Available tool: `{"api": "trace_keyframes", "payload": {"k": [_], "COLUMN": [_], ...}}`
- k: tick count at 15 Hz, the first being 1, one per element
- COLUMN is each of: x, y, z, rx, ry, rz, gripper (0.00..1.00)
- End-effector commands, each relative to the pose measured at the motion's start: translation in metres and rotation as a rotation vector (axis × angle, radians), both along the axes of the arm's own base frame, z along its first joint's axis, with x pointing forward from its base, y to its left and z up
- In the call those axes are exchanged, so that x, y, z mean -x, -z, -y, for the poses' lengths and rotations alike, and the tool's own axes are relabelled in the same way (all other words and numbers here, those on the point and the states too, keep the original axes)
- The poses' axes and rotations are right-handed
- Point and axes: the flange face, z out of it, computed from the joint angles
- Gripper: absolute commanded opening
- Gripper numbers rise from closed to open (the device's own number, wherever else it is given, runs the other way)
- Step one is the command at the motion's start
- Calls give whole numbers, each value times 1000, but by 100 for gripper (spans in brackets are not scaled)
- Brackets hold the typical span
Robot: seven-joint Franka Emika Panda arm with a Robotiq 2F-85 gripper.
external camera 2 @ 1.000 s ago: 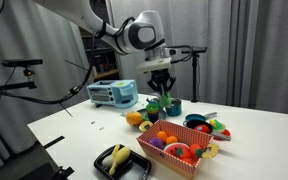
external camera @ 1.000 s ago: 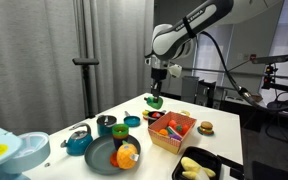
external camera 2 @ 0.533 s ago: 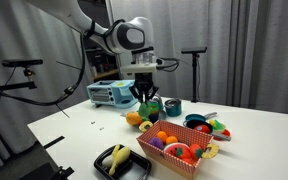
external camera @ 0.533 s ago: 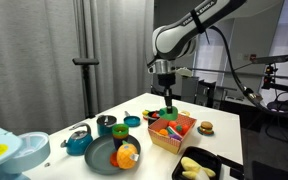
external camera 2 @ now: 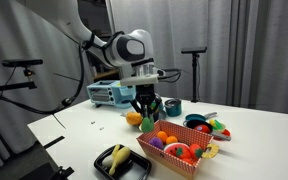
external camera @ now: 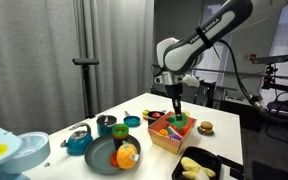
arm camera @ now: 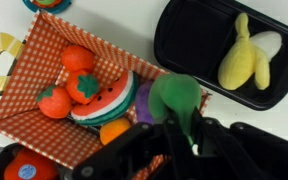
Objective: Take the pear plush toy from the box and put it on the oven tray
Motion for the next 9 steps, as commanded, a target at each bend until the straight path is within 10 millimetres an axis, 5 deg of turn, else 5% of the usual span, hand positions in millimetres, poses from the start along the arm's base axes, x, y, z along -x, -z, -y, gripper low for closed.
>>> {"api": "trace_keyframes", "payload": {"k": [1,9], "x": [18,33], "y": [34,60], "z": [-6,-49], "rx": [75,210], "ry": [4,254], "rz": [3,-64], "gripper": [4,4]}}
